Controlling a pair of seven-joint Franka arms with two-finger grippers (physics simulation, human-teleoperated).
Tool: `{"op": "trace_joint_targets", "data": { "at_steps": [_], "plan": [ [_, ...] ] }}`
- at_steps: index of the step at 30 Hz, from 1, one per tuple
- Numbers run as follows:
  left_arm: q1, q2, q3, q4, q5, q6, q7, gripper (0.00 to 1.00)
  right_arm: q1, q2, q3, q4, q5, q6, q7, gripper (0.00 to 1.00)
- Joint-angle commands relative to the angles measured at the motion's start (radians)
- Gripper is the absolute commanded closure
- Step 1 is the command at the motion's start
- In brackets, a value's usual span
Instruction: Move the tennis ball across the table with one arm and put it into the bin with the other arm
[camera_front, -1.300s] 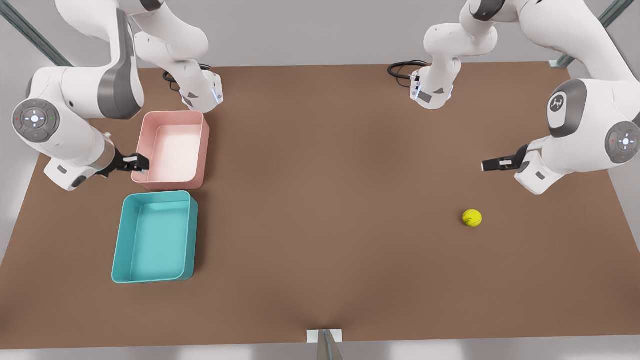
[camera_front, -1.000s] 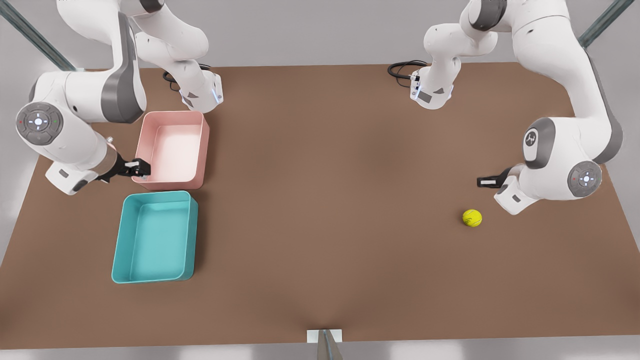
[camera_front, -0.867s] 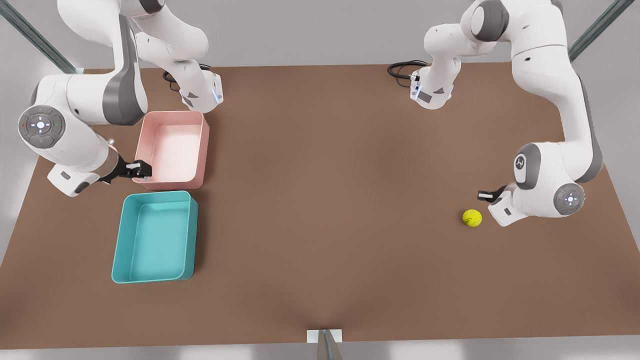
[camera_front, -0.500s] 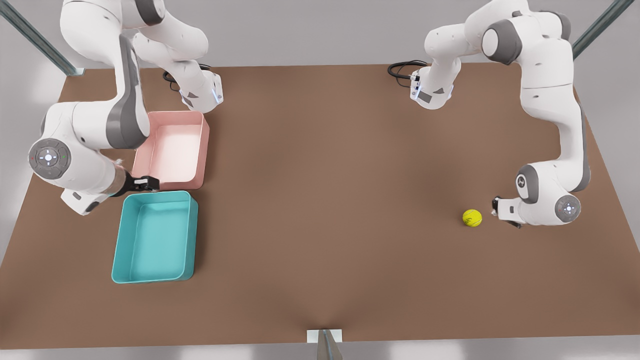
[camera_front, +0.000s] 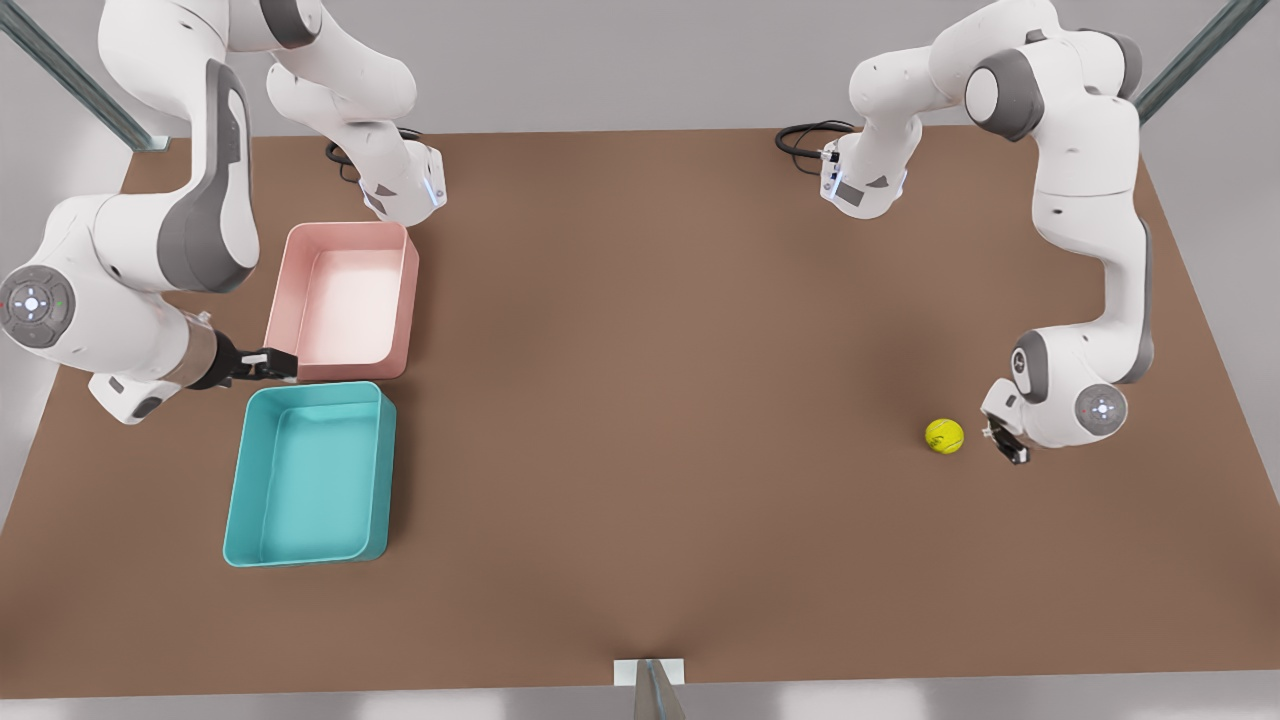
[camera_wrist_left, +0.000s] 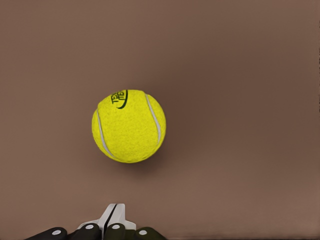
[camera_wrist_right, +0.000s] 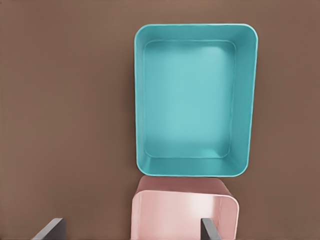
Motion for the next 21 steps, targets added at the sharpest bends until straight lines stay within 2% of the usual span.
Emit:
{"op": "trace_joint_targets", "data": {
  "at_steps": [1, 16, 20, 21],
  "plan": [
    [-0.003, 0.004, 0.001, -0.003, 0.024, 0.018, 0.177, 0.79, -0.002, -0.001, 0.0, -0.001, 0.008, 0.0, -0.029, 0.0],
    [-0.021, 0.035, 0.013, -0.001, 0.024, 0.014, 0.154, 0.79, -0.008, 0.002, 0.0, -0.003, 0.01, -0.003, -0.037, 0.0],
    [-0.122, 0.035, 0.021, 0.0, 0.018, 0.017, -0.013, 0.79, -0.01, 0.002, 0.0, -0.003, 0.01, -0.005, -0.04, 0.0],
    [-0.202, 0.035, 0.021, 0.0, 0.012, 0.018, -0.162, 0.79, -0.01, 0.002, 0.0, -0.003, 0.01, -0.006, -0.04, 0.0]
  ]
}}
